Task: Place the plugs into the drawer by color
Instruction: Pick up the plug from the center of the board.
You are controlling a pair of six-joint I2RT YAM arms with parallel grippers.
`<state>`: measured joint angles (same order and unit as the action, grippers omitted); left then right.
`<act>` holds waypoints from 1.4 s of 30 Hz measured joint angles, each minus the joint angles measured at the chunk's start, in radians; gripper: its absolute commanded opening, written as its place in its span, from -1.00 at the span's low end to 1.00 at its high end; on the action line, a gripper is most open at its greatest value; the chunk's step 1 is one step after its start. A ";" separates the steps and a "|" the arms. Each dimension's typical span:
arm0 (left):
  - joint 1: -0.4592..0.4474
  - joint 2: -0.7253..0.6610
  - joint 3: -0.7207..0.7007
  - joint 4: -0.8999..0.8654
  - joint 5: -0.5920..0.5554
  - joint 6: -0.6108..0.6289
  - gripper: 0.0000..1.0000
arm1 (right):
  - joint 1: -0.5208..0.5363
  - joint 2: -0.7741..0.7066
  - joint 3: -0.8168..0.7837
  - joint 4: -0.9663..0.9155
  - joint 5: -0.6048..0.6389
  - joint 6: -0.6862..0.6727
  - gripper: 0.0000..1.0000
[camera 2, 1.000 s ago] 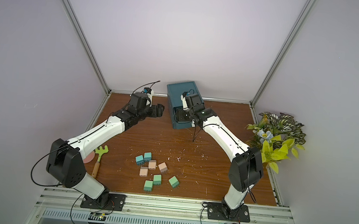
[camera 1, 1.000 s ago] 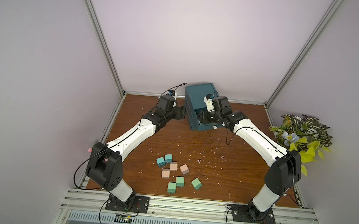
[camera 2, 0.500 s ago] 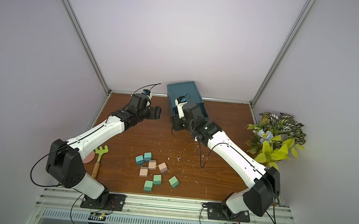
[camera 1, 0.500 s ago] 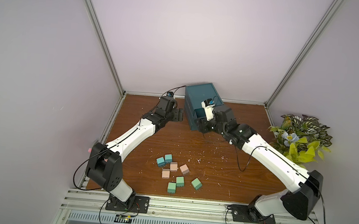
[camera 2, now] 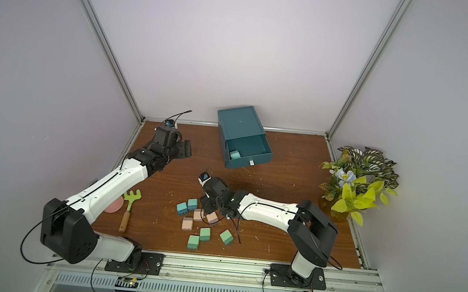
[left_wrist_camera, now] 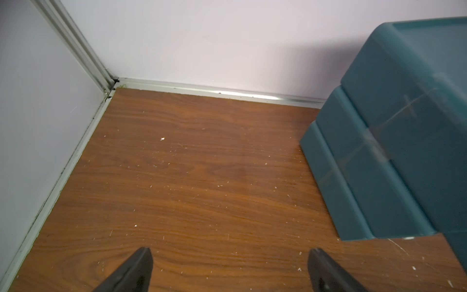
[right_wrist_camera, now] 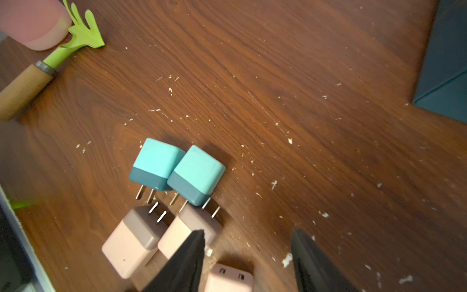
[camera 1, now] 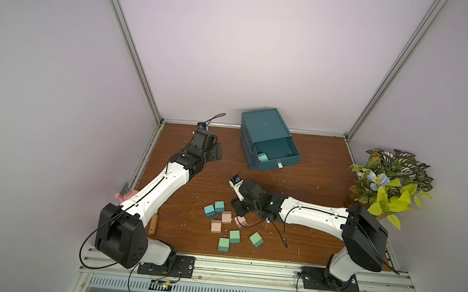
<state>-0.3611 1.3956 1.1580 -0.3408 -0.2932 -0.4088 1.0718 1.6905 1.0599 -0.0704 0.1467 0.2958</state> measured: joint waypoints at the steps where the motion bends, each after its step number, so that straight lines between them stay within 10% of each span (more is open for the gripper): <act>1: 0.002 0.000 -0.007 0.000 0.000 -0.003 0.84 | 0.003 0.019 0.002 0.014 -0.006 0.000 0.29; 7: 0.006 0.000 -0.034 0.001 0.000 -0.007 0.85 | 0.027 0.145 0.056 0.054 -0.048 -0.001 0.51; 42: 0.011 -0.009 -0.050 0.052 0.015 -0.007 0.86 | -0.033 0.214 0.157 -0.040 0.017 -0.153 0.34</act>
<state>-0.3496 1.3865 1.1076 -0.2890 -0.2783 -0.4156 1.0389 1.9045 1.2171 -0.1108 0.1638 0.1429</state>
